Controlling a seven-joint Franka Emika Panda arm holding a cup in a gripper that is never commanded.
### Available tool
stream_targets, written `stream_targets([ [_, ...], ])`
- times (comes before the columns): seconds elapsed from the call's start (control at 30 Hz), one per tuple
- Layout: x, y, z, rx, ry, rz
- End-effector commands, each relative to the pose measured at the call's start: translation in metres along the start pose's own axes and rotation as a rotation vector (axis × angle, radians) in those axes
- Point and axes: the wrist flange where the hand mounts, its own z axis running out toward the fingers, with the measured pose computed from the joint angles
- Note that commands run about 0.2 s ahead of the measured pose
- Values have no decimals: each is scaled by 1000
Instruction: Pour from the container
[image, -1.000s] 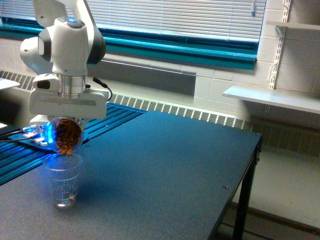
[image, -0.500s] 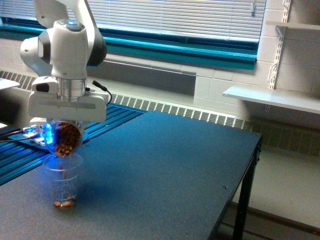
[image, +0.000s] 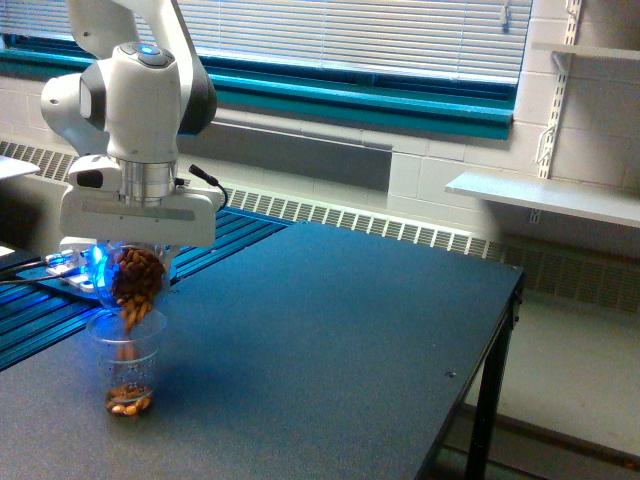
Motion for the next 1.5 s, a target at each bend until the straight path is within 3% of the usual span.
stream_targets([
  [0.03, -1, -4, -1, -4, -3, -14],
  [1.0, -4, -3, 1, -31, -28, -11],
  [1.5, 1, -8, -2, -40, -19, -18],
])
